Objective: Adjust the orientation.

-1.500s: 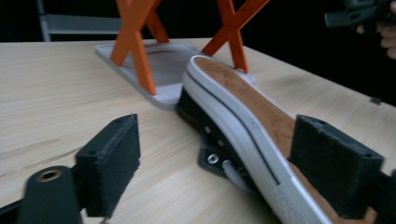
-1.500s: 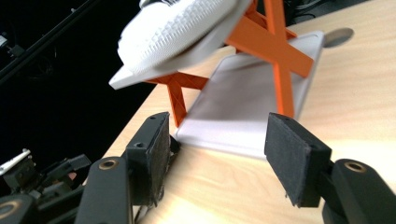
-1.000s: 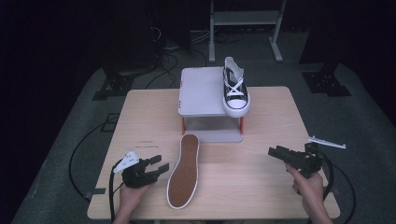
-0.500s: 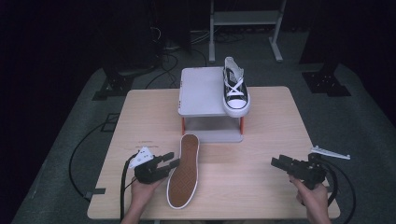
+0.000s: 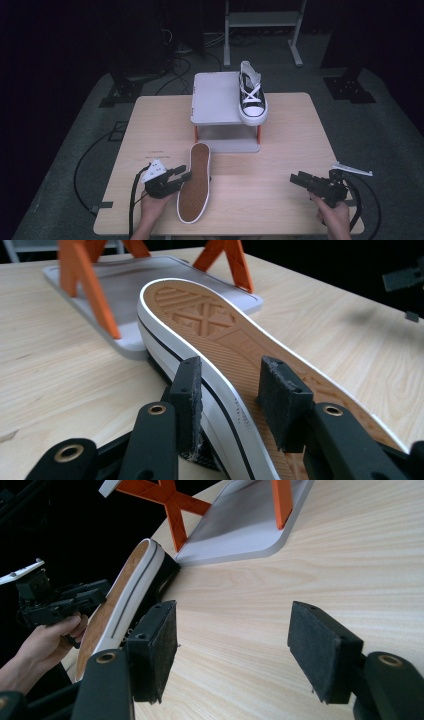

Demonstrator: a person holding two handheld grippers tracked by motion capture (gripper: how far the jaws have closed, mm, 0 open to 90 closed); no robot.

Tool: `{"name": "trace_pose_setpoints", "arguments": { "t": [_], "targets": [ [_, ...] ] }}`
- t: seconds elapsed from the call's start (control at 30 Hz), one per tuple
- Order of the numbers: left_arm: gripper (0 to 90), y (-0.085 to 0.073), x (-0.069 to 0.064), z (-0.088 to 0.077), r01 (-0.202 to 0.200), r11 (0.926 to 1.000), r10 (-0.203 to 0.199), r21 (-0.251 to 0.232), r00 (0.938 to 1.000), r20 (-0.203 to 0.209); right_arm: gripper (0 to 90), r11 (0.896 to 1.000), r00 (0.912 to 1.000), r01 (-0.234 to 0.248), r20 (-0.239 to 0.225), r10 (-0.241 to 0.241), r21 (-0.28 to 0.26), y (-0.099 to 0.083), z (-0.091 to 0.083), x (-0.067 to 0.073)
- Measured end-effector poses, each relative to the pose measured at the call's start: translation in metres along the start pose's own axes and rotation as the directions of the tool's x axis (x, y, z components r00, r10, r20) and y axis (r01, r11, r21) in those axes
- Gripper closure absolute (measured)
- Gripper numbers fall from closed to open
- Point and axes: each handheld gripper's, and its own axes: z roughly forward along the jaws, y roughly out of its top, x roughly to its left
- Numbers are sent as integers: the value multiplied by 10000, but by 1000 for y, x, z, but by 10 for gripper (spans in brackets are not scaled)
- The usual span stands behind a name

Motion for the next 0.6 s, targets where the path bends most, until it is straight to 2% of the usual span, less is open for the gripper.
{"name": "trace_pose_setpoints", "arguments": {
  "t": [0.07, 0.23, 0.4, 0.47, 0.5, 0.6],
  "targets": [
    [615, -3, 4, -4, 234, 9997, -234, -67, 9997, -70, 358, 10000, 10000, -4, 4, 4, -22, -2, -1, -1],
    [610, -5, 10, -10, 200, 9998, -198, 55, 9993, -327, 358, 9998, 9999, -155, -19, 155, -109, -4, -3, -4],
    [607, -10, 17, -14, 351, 9993, -344, 102, 9976, -595, 358, 9997, 9999, -146, 6, 146, -196, -4, -5, -6],
    [607, -14, 21, -16, 469, 9987, -452, 205, 9958, -794, 358, 9996, 9998, -178, 21, 179, -200, -4, -5, -6],
    [607, -15, 24, -18, 649, 9974, -620, 301, 9940, -897, 358, 9996, 9998, -202, 22, 203, -195, -4, -5, -6],
    [590, -15, 30, -21, 828, 9950, -773, 562, 9926, -933, 358, 9996, 9998, -207, 25, 208, -187, -4, -4, -6]
  ]
}}
